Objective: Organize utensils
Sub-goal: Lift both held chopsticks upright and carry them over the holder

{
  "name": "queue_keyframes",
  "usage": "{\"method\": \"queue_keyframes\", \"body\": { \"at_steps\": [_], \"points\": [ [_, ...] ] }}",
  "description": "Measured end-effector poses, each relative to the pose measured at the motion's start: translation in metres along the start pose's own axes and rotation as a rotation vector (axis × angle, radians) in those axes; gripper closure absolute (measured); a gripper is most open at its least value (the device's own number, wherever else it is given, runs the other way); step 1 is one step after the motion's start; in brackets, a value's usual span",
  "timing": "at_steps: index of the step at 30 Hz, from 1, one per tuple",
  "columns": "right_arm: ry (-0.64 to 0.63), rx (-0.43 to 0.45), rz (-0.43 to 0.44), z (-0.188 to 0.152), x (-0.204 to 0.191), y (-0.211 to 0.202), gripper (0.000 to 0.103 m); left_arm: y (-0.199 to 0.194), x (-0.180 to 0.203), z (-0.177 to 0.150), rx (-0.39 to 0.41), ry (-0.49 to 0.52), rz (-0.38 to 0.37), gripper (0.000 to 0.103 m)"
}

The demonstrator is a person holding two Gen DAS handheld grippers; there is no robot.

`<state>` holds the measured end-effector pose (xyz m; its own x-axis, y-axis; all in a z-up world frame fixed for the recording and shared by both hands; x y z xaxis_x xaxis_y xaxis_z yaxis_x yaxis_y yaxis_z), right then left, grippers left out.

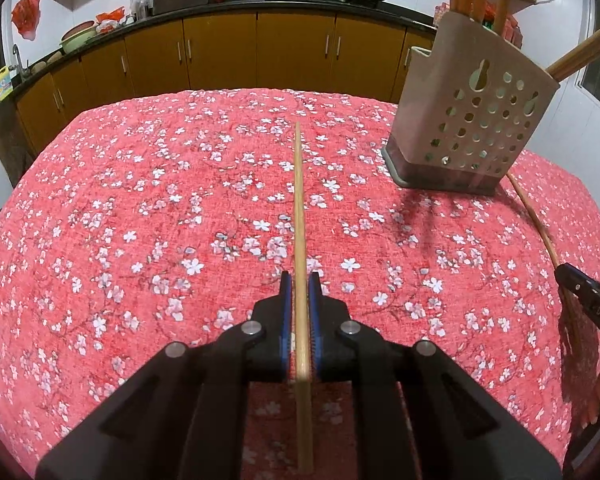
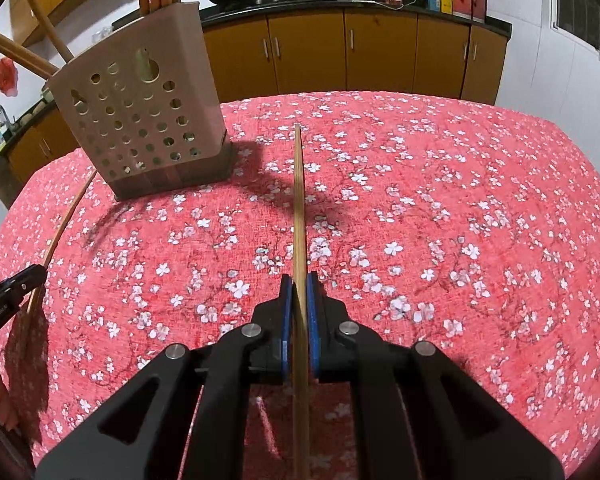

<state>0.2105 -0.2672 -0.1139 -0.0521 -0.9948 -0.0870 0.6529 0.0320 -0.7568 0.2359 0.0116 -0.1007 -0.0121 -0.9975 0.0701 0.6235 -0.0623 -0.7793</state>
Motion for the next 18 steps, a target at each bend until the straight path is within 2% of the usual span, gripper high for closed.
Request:
{"method": "queue_keyframes", "body": {
  "at_steps": [9,18],
  "points": [
    [-0.006,-0.001,0.004,-0.001,0.004,-0.001,0.094,-0.003,0.000,-0.001,0.001,-0.008,-0.006,0.092],
    [0.001,0.000,0.020,-0.009,0.008,-0.009,0.094,-0.016,0.005,-0.017,-0.004,0.033,-0.007,0.092]
  ]
}}
Point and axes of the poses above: each gripper's, at about its wrist camera, not at the fingertips, and y roughly the way its jaws point, x to its right, z to its top, the point moved 1 cm from there along y, roughly the way its jaws point, and after that the axes turned 1 degree about -y, right-handed, at the moved point
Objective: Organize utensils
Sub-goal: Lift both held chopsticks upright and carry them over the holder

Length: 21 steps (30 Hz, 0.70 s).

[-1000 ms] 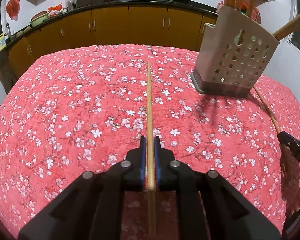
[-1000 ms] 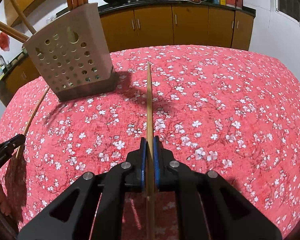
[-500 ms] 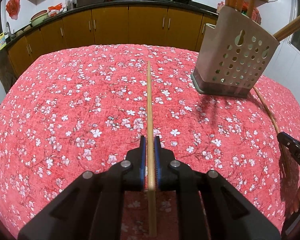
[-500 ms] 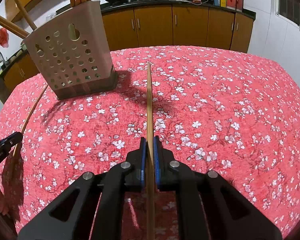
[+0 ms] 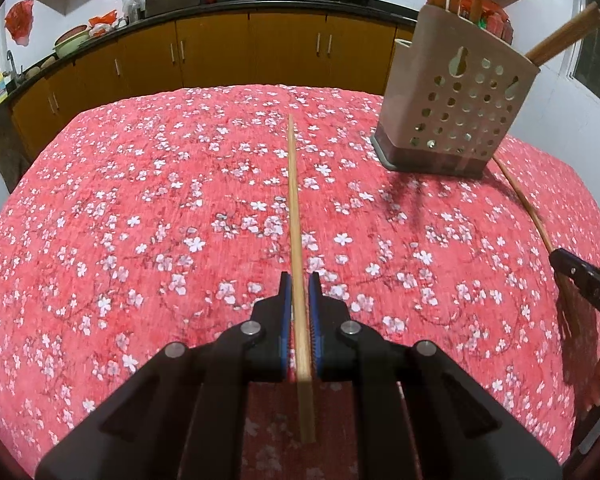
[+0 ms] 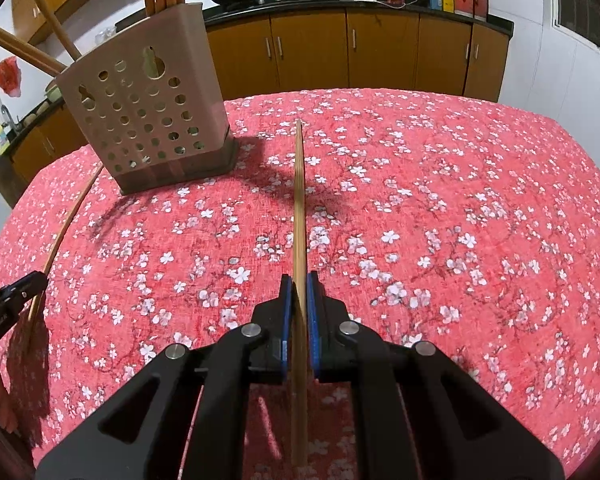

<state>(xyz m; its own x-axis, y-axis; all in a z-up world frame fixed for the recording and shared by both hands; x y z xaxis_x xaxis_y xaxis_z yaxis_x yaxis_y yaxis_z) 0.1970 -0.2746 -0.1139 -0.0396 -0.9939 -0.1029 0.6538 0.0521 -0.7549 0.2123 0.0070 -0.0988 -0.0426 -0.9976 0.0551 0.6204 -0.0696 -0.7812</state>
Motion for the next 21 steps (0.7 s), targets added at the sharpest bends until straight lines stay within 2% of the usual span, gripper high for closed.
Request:
{"method": "queue_keyframes", "body": {
  "at_steps": [16,21],
  "points": [
    [0.032,0.004,0.032,-0.002,0.002,-0.002,0.095,0.002,0.002,0.000,-0.001,0.001,0.000,0.095],
    [0.058,0.087,0.059,0.004,0.009,-0.026,0.095,-0.008,-0.010,0.004,-0.001,-0.011,-0.036,0.095]
  ]
}}
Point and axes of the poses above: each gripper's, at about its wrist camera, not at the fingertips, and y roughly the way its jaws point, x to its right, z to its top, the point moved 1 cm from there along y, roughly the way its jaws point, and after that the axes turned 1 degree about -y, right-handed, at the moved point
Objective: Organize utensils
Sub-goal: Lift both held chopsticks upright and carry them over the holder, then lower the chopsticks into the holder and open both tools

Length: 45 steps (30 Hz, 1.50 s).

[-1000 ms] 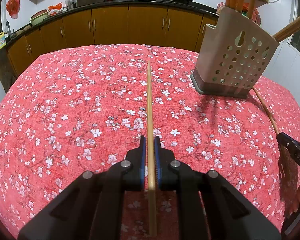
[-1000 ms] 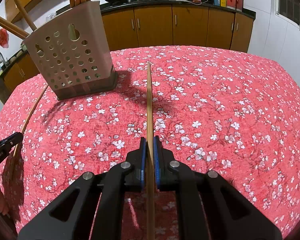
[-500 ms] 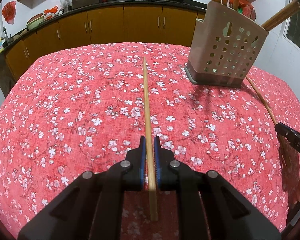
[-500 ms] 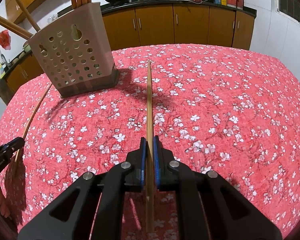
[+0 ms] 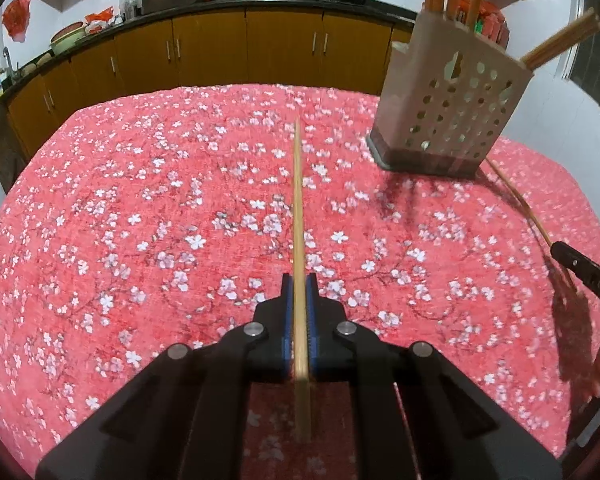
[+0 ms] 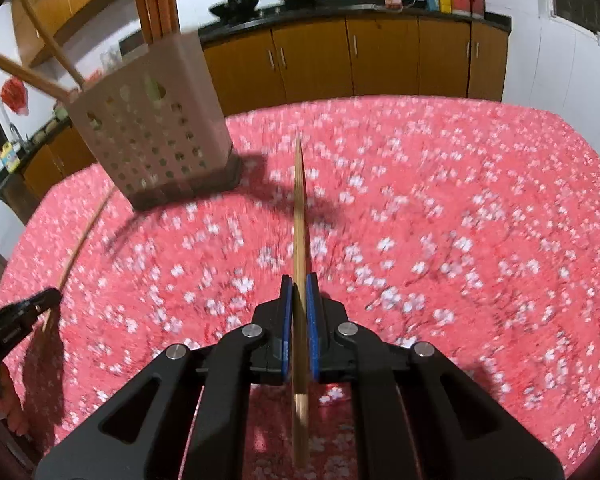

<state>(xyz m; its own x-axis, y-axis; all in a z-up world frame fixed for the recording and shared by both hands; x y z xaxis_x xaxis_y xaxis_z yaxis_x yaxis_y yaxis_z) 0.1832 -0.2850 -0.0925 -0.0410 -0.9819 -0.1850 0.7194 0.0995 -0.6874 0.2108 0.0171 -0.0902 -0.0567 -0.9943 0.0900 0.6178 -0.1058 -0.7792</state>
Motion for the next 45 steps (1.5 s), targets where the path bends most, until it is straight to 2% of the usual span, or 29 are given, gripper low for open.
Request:
{"method": "queue_keyframes", "body": {
  "at_steps": [6,14,22,28,34,41,45],
  "points": [
    [0.017,0.115,0.006,0.020,0.003,-0.034,0.095,-0.031,-0.003,0.018,0.080,-0.001,-0.028,0.095],
    [0.035,0.230,0.002,0.034,0.005,-0.055,0.095,-0.070,-0.006,0.039,0.200,-0.029,-0.086,0.095],
    [0.038,0.286,0.015,0.043,0.008,-0.067,0.095,-0.099,-0.010,0.053,0.307,-0.080,-0.143,0.095],
    [0.035,0.303,0.047,0.047,0.005,-0.070,0.095,-0.109,-0.012,0.059,0.338,-0.092,-0.169,0.095],
    [0.018,0.349,0.148,0.052,-0.006,-0.087,0.095,-0.120,-0.009,0.063,0.368,-0.084,-0.227,0.096],
    [-0.037,0.465,0.300,0.072,-0.030,-0.131,0.095,-0.152,0.004,0.072,0.437,-0.059,-0.326,0.096],
    [-0.067,0.531,0.335,0.079,-0.039,-0.152,0.095,-0.173,0.008,0.077,0.491,-0.051,-0.376,0.096]
  ]
}}
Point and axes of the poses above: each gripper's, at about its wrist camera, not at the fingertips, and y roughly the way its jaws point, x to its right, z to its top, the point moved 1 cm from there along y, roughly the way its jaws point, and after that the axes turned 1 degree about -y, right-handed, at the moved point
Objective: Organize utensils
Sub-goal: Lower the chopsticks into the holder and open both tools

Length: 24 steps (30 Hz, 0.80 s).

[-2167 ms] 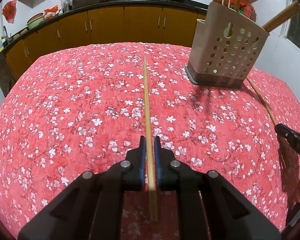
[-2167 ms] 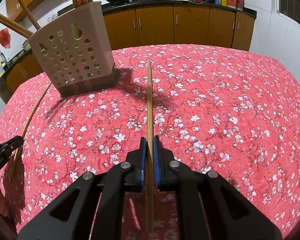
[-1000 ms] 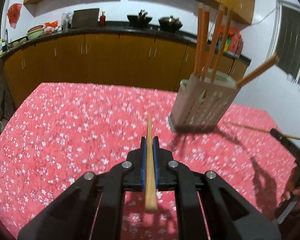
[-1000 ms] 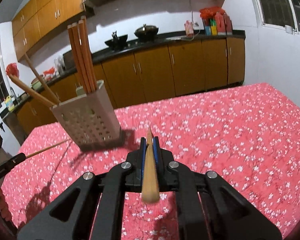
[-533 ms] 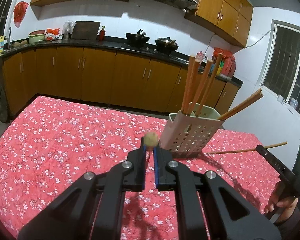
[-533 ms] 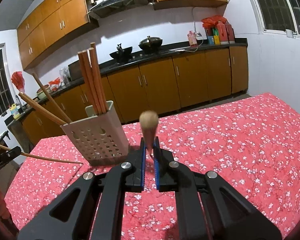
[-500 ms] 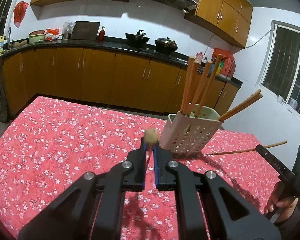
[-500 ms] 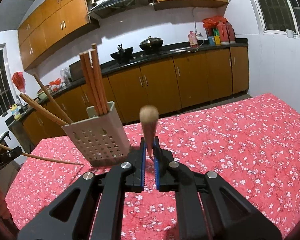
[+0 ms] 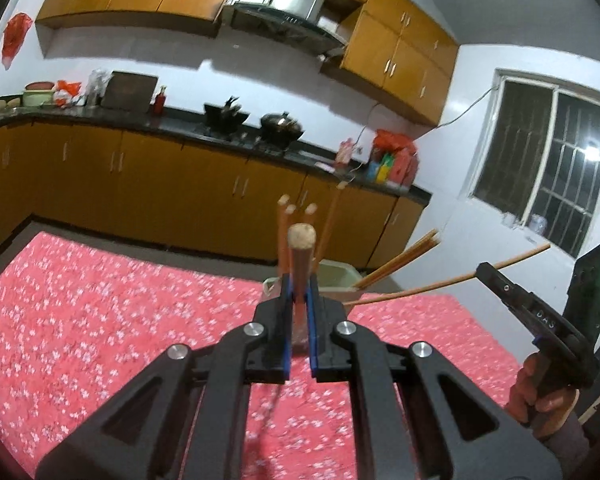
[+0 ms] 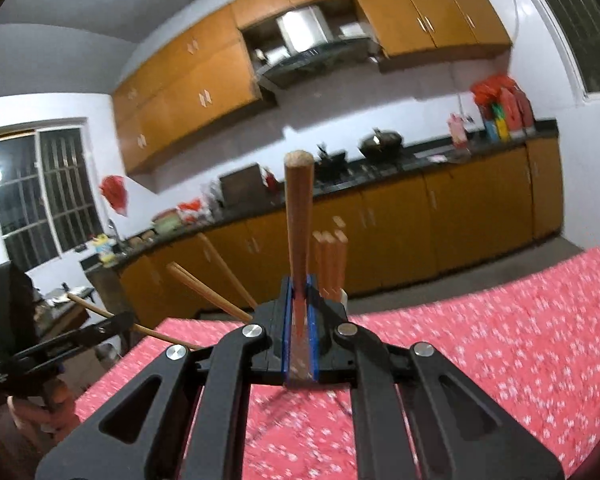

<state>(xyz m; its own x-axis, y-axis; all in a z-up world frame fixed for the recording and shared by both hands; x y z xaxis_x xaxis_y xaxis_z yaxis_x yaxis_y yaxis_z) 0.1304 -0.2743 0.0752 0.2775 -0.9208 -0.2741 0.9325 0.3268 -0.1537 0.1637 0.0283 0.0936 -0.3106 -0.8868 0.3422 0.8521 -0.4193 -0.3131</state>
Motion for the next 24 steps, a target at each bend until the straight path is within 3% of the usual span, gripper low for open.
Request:
{"method": "queue_keyframes", "body": {
  "at_steps": [5,10,17,24],
  "points": [
    [-0.022,0.046,-0.051,0.021,-0.009,0.008,0.095,-0.010,0.014,0.022,0.073,-0.022,-0.045,0.096],
    [-0.057,-0.004,-0.102,0.031,-0.018,0.036,0.095,-0.004,0.038,0.044,0.142,0.021,-0.021,0.096],
    [-0.118,-0.109,-0.146,0.021,-0.032,0.066,0.095,0.025,0.058,0.051,0.079,0.079,0.039,0.096],
    [-0.120,-0.150,-0.179,0.017,-0.031,0.077,0.095,0.050,0.062,0.052,0.003,0.124,0.103,0.096]
  ]
}}
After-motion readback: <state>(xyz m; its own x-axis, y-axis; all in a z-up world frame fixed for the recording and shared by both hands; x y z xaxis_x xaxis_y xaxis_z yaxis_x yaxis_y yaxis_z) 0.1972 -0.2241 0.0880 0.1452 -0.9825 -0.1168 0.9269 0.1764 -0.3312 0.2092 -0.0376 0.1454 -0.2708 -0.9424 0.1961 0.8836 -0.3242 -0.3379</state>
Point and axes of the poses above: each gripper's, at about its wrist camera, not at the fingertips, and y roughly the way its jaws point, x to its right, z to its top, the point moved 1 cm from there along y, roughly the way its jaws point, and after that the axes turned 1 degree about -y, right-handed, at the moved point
